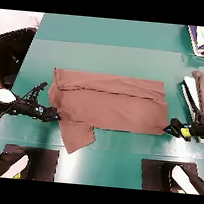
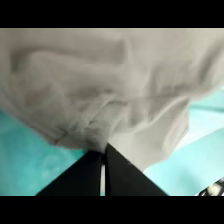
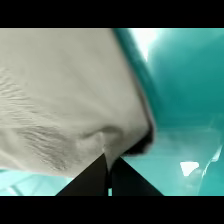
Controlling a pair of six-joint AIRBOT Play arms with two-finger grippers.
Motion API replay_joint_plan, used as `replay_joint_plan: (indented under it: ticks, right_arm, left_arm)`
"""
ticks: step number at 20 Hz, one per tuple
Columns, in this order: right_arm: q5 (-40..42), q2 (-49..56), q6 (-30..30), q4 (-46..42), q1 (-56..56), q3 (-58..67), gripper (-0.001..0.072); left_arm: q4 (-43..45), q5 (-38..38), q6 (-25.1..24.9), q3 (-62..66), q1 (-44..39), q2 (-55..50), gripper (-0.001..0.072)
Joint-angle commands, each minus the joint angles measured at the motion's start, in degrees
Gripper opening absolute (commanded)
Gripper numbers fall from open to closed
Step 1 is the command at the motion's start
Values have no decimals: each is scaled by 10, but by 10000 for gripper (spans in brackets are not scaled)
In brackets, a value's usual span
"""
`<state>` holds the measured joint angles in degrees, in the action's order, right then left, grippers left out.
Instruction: Fold the shirts.
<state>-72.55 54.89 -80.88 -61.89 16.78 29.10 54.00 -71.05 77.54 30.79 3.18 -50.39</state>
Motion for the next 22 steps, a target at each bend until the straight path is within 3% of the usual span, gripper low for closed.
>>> replay_joint_plan:
  ticks: [1, 6, 9, 13, 17, 22]
  right_arm:
    - [-46, -2, 4, -40, -54, 42, 22]
    - [-178, -140, -2, -121, -77, 66, 21]
    - [-187, -191, -14, -131, -73, 106, 20]
    - [-158, -108, -14, -131, -101, 195, 20]
    - [-69, 50, -14, -130, -180, 289, 20]
    - [-50, 233, -14, -126, -211, 412, 22]
  left_arm:
    - [57, -75, 10, 13, 0, 25, 21]
    - [89, -190, 98, 15, 0, 191, 22]
    - [90, -238, 111, 53, 0, 205, 22]
    - [111, -116, 85, 137, 0, 143, 22]
    - [110, -20, 27, 212, 0, -9, 23]
    - [109, 77, -18, 299, 0, -205, 25]
